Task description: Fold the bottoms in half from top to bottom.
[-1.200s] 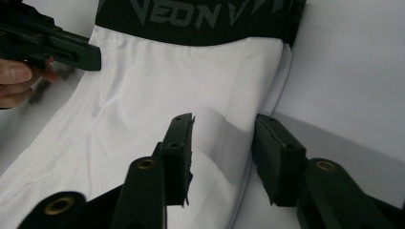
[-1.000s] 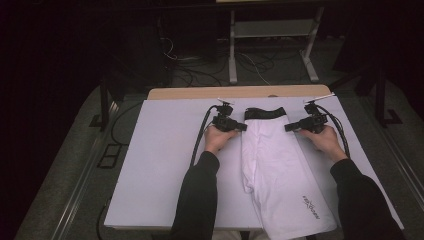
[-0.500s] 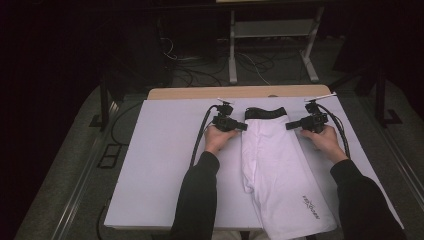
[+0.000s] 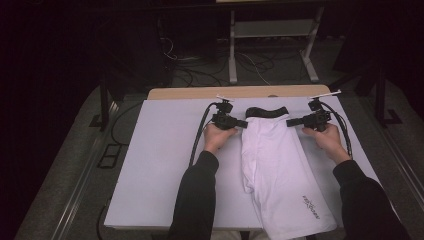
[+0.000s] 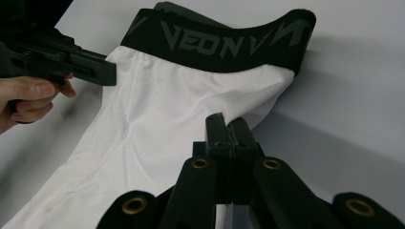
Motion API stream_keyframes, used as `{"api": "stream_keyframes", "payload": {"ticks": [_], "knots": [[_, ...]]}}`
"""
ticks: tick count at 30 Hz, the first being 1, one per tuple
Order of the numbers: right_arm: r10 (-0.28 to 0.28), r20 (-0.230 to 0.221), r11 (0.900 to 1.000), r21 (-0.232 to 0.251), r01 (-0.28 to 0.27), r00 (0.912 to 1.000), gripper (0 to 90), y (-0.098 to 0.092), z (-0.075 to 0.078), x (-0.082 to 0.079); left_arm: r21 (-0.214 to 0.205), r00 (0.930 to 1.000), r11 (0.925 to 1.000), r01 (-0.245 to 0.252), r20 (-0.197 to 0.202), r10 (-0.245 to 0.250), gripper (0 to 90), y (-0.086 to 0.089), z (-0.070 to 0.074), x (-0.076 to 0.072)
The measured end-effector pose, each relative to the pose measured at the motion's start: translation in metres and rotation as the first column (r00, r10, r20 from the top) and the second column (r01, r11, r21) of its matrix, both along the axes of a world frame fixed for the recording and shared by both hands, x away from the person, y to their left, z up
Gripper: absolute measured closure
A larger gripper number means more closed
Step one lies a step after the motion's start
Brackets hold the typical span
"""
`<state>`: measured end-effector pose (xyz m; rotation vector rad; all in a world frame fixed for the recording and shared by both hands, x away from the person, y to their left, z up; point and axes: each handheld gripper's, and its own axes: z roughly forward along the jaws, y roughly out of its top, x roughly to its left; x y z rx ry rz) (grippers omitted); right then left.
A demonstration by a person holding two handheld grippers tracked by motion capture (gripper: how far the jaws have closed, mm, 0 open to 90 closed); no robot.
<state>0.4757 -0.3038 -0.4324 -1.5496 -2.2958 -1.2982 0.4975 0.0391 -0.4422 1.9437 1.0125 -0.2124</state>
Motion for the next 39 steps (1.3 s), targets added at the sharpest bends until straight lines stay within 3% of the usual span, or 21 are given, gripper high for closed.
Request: {"api": "stream_keyframes", "payload": {"ticks": [13,26,39], "knots": [[0.002,0.05,1.0,-0.004,-0.002,0.9988,88.2,0.001,0.017,-0.009,-0.011,0.9998,0.9999,-0.001,0.022,0.001,88.5,0.004,0.018,-0.011],[0.001,0.083,1.0,0.007,-0.002,0.9966,88.2,-0.004,0.02,-0.019,-0.021,0.9989,0.9998,0.0,0.046,0.001,88.5,0.003,0.037,-0.024],[0.004,0.116,0.9999,0.015,-0.006,0.9932,88.2,-0.01,0.033,-0.031,-0.025,0.9976,0.9996,0.014,0.068,-0.012,88.5,-0.002,0.053,-0.038]]}}
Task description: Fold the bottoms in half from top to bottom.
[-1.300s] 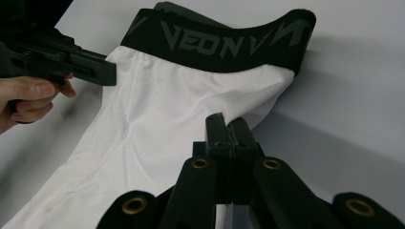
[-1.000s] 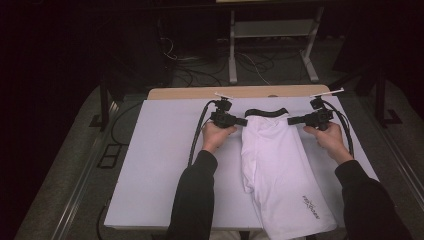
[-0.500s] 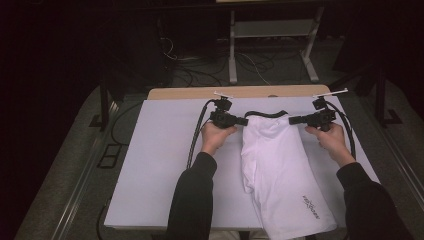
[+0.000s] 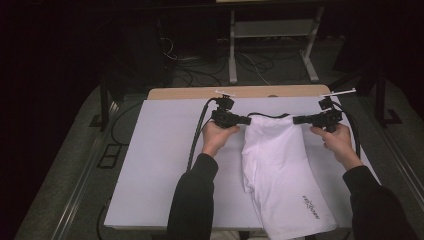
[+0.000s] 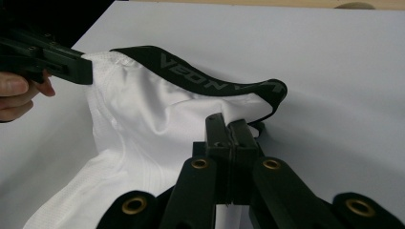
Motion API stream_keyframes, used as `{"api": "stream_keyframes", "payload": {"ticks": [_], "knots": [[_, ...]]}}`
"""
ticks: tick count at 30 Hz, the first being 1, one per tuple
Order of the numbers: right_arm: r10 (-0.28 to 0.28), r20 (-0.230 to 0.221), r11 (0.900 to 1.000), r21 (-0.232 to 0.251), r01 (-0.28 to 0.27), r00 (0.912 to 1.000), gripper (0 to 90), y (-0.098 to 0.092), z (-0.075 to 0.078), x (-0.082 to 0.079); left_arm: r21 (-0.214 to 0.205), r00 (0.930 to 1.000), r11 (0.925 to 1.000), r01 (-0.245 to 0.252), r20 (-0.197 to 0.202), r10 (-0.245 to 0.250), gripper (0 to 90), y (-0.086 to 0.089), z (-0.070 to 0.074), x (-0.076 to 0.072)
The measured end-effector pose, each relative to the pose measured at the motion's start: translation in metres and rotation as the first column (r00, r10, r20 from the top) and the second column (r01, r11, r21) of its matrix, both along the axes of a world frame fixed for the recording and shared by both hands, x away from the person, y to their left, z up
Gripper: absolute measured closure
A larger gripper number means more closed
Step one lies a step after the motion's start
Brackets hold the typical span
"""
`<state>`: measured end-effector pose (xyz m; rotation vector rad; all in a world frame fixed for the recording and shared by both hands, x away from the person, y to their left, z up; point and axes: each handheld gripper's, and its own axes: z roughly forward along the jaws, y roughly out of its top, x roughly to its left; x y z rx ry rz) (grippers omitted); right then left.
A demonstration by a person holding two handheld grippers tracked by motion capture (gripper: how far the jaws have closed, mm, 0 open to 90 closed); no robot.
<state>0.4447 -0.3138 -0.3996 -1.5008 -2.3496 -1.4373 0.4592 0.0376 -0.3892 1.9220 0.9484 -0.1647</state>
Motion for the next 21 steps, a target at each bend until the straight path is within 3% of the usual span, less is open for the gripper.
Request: {"api": "stream_keyframes", "payload": {"ticks": [14,21], "knots": [[0.018,0.013,0.9998,0.005,-0.018,0.9998,88.2,-0.001,0.006,-0.013,-0.042,1.0,0.9991,0.001,0.0,-0.001,88.5,0.006,0.001,-0.02],[0.033,0.011,0.9994,0.013,-0.033,0.9994,88.1,-0.002,0.005,-0.019,-0.044,0.9999,0.999,0.012,0.007,-0.012,88.5,0.008,0.004,-0.026]]}}
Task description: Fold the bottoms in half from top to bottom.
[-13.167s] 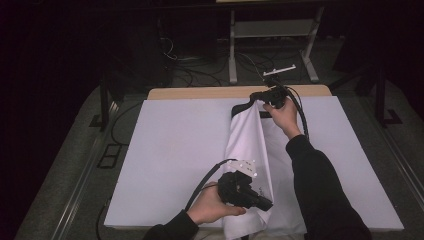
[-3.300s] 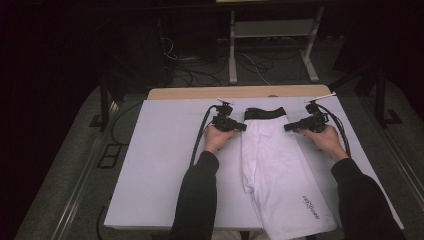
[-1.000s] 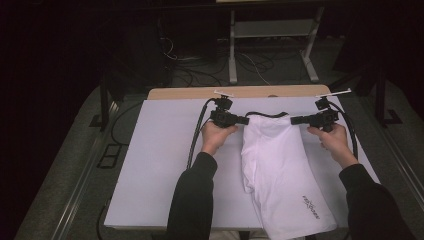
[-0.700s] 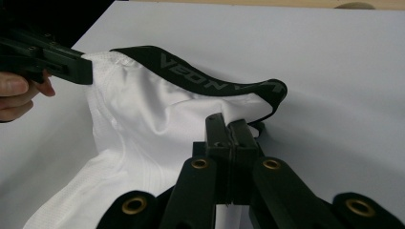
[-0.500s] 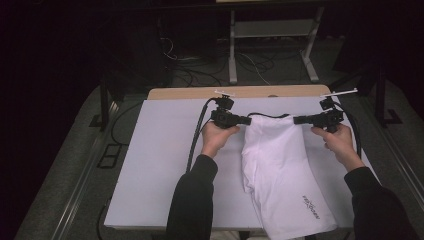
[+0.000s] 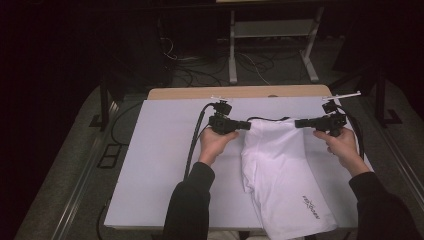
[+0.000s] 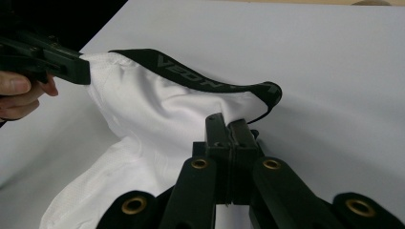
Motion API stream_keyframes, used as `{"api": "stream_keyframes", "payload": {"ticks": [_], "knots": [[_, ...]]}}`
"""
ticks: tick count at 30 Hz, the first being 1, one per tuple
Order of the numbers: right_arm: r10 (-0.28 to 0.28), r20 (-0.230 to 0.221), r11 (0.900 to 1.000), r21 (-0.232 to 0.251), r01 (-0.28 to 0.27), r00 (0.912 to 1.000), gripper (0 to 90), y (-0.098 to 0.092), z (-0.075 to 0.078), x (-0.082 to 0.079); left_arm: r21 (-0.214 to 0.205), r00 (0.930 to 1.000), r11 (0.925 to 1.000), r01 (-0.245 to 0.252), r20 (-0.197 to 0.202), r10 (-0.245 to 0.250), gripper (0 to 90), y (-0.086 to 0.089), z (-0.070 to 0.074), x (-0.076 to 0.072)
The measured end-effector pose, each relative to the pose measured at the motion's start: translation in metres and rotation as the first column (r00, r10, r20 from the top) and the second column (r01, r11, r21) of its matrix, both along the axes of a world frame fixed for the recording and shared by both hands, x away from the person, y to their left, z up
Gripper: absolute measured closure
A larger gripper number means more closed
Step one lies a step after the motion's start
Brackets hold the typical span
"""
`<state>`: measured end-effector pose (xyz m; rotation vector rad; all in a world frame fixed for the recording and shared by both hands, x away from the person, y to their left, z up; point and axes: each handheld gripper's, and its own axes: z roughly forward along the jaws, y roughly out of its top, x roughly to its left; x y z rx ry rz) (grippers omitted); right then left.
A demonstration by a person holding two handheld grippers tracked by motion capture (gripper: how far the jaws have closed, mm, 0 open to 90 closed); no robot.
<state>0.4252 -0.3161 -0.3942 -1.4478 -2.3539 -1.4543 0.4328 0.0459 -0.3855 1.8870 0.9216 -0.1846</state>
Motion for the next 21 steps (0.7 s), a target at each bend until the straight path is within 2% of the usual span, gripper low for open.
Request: {"api": "stream_keyframes", "payload": {"ticks": [9,21], "knots": [[0.01,0.004,0.9999,0.012,-0.01,0.9999,88.1,-0.003,0.001,-0.009,0.005,0.9995,0.9997,0.025,0.017,-0.025,88.5,-0.003,0.007,-0.009],[0.03,0.004,0.9989,0.037,-0.03,0.9996,88.1,-0.007,-0.003,-0.023,-0.006,0.9985,0.9987,0.051,0.019,-0.05,88.5,-0.001,0.006,-0.022]]}}
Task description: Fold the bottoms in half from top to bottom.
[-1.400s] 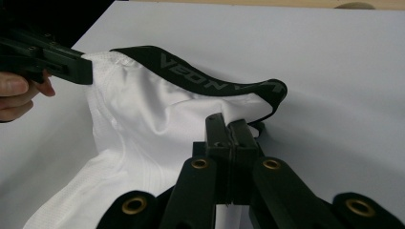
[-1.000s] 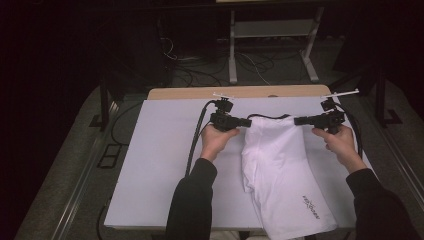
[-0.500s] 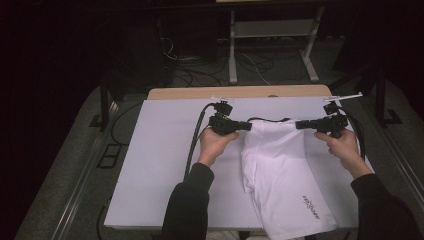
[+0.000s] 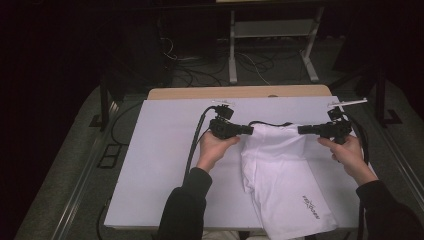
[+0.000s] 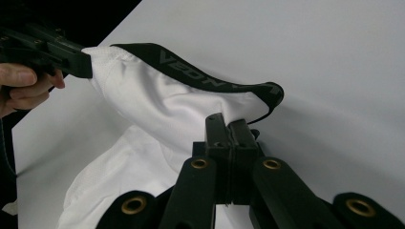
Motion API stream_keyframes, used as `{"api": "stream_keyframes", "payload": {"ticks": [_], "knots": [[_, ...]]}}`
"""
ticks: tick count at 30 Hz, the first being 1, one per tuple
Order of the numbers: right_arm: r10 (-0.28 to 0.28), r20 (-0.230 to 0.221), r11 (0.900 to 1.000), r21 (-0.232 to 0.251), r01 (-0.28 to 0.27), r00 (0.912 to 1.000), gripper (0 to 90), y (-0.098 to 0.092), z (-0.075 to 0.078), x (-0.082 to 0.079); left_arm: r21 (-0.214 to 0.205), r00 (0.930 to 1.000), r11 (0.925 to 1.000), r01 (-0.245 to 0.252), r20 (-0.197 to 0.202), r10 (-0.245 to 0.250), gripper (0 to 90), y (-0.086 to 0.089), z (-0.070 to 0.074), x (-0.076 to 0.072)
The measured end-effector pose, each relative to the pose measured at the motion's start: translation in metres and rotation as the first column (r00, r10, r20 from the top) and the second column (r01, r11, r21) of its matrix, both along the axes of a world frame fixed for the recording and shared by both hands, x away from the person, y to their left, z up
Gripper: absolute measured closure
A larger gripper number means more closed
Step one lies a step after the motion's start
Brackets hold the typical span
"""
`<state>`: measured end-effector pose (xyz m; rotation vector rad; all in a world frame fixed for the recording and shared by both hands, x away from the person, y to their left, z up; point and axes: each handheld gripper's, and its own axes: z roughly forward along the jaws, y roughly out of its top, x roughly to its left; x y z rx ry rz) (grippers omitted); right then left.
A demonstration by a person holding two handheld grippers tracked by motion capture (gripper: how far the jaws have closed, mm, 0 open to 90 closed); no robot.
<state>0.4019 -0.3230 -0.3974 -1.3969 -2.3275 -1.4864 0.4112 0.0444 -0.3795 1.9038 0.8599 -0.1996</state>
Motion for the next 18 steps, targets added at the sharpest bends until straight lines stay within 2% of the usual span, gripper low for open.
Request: {"api": "stream_keyframes", "payload": {"ticks": [15,18], "knots": [[0.032,-0.003,0.9994,-0.012,-0.032,0.9995,88.0,-0.002,0.003,-0.014,-0.036,0.999,0.9984,0.044,0.004,-0.044,88.5,-0.001,0.001,-0.023],[0.037,-0.006,0.9992,-0.012,-0.037,0.9993,88.0,-0.003,0.002,-0.017,-0.028,0.9983,0.9979,0.058,0.008,-0.058,88.5,-0.003,0.001,-0.027]]}}
